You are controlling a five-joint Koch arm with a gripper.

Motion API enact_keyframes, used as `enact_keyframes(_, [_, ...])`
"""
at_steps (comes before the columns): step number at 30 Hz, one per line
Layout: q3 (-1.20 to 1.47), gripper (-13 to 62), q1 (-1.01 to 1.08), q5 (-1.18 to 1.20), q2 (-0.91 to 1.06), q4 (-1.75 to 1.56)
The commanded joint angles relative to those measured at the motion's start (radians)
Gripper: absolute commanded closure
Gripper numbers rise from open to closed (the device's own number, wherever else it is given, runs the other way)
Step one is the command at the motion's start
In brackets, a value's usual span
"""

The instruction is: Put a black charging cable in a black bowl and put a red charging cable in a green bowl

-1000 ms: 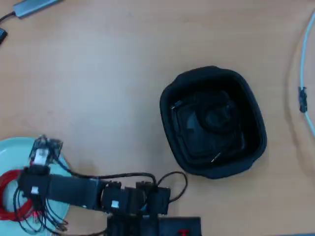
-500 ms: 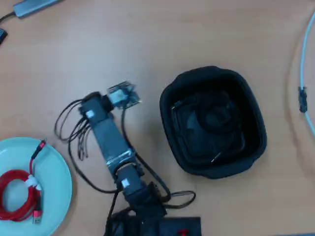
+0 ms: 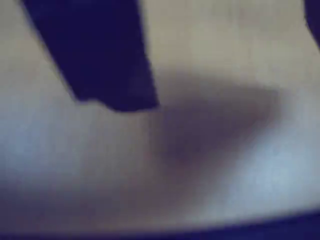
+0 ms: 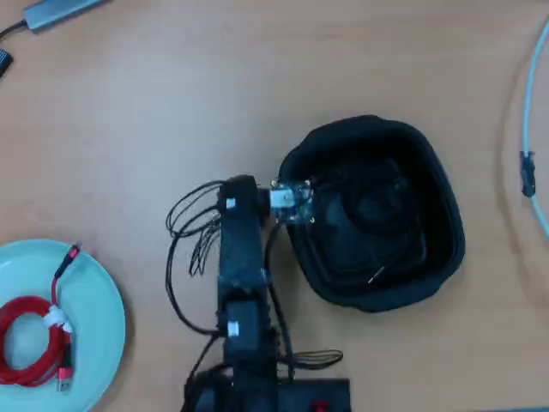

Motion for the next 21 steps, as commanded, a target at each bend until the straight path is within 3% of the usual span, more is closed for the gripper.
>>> enact_keyframes(1, [0.029, 10.5, 0.012, -0.009, 0.229, -0.064])
enact_keyframes(9, [0.437, 10.5, 0.029, 0.000, 0.629, -0.364])
enact_keyframes(21, [0.982, 10.6, 0.112, 0.032, 0.795, -0.881])
